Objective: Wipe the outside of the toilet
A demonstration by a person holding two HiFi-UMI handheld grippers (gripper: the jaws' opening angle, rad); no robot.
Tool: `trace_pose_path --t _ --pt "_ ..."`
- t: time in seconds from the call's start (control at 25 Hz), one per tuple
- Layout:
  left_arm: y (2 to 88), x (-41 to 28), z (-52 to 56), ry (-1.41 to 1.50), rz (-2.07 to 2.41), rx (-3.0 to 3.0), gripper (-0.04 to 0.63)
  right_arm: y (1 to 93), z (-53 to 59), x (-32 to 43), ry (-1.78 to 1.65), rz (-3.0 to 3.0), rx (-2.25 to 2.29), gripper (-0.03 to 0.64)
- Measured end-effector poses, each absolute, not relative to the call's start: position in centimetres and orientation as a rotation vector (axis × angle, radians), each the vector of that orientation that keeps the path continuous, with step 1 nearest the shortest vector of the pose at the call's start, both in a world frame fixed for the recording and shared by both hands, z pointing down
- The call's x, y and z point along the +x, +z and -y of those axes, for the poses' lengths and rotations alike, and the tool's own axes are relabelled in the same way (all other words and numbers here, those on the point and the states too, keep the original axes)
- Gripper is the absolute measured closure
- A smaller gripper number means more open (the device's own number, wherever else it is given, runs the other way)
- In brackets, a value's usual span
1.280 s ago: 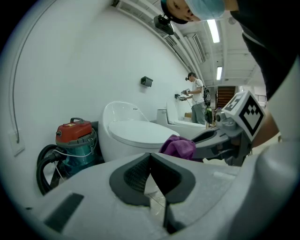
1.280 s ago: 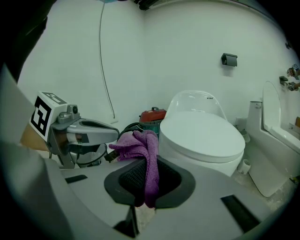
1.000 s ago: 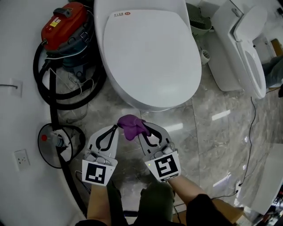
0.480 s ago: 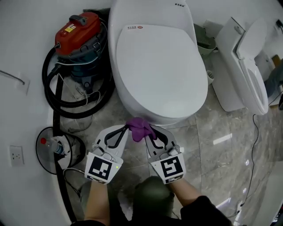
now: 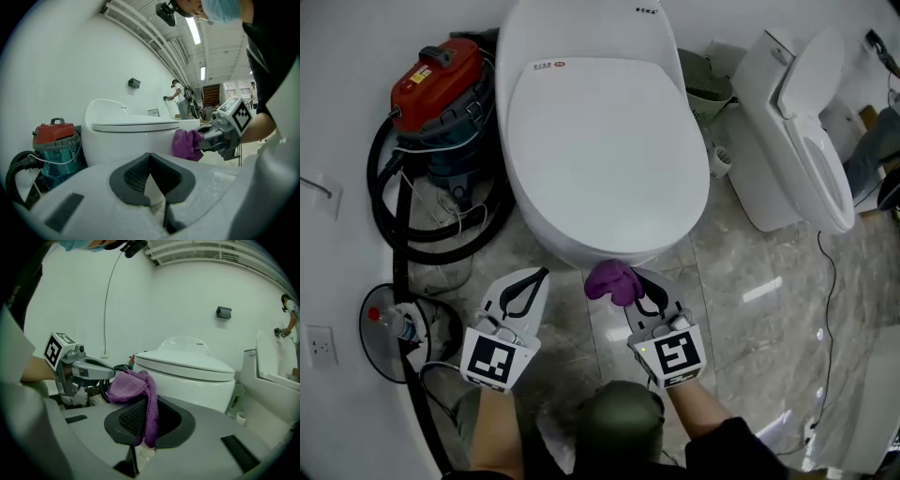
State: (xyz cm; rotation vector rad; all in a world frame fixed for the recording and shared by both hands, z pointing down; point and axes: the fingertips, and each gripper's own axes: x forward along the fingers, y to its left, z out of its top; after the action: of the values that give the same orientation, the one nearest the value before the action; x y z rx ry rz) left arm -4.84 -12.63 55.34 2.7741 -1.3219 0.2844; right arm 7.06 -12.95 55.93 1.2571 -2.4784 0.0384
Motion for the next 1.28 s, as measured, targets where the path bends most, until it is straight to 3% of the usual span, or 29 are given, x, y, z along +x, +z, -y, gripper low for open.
trace_pose_path --t 0.32,0.76,1.28 --pt "56.7 -3.5 12.8 0.306 1.268 2.760 0.589 55.7 15.5 18.3 -0.010 2.263 1.475 0.577" --pt "56.3 -3.6 12.5 0.275 1.251 2.778 0.589 57.2 20.6 25.1 0.025 2.083 1.687 0.577" --pt "56.7 -3.1 12.3 0.311 1.202 2.833 0.589 58.8 15.1 23.8 0.055 2.122 1.691 0.577"
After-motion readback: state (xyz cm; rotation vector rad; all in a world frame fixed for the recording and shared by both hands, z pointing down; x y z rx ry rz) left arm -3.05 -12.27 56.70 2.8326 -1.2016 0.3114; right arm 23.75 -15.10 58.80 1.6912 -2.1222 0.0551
